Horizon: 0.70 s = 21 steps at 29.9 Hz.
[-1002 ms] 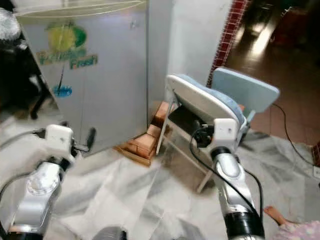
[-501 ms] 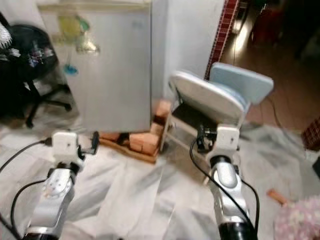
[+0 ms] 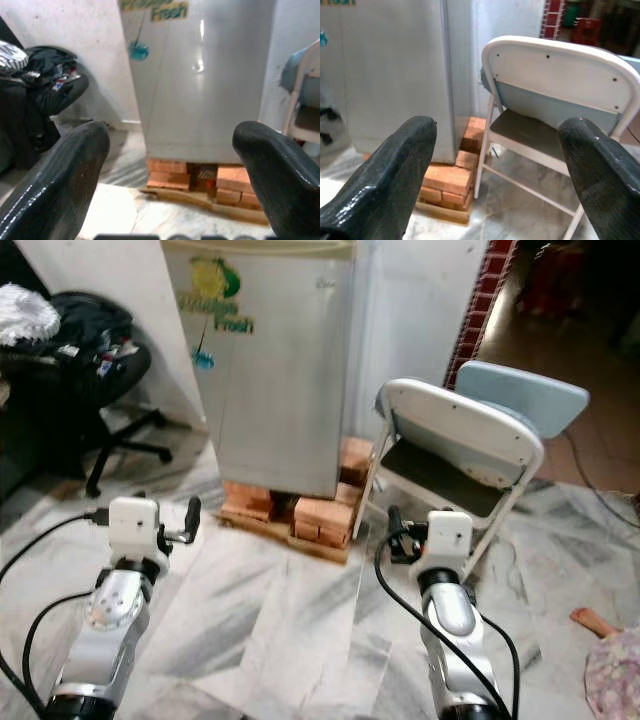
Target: Restocking fridge
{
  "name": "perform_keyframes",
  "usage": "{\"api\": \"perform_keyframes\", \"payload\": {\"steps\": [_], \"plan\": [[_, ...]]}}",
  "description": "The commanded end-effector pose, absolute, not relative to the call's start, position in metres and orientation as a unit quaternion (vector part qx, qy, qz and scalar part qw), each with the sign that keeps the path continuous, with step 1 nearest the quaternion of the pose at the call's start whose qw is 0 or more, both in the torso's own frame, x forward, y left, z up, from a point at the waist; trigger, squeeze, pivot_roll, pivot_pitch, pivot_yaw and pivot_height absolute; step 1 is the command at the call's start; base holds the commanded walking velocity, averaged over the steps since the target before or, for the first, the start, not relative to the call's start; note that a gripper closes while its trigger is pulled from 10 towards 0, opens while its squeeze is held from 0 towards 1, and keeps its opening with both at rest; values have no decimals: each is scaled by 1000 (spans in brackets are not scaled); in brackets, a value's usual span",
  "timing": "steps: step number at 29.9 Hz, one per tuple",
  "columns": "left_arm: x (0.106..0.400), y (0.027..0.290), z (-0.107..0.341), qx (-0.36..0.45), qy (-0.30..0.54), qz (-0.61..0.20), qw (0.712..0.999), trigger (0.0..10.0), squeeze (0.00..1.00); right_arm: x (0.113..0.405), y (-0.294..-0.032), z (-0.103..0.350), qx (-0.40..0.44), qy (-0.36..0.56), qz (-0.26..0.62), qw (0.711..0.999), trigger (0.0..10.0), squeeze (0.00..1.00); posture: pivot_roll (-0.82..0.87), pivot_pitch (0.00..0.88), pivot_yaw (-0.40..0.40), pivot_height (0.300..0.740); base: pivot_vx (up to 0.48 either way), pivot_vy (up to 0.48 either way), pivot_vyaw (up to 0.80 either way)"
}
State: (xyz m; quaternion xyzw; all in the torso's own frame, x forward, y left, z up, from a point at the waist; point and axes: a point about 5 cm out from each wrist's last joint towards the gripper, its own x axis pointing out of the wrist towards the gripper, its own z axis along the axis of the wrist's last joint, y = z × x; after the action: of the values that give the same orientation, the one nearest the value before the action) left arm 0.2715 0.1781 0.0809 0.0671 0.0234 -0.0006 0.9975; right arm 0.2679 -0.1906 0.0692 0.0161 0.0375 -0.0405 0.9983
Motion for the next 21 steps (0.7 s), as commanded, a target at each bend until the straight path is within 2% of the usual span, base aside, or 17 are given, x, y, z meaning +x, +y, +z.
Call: {"api": "perform_keyframes", "payload": {"steps": [1,21], "plan": [[269,186,78,61,33,13,998,10000,0,269,-186,70,27,37,-38,998,10000,0,-9,0,-12,740,0,480,-800],[264,180,74,54,38,-1,998,10000,0,277,-184,71,60,36,-37,997,10000,0,2,0,-19,740,0,480,-800]]}}
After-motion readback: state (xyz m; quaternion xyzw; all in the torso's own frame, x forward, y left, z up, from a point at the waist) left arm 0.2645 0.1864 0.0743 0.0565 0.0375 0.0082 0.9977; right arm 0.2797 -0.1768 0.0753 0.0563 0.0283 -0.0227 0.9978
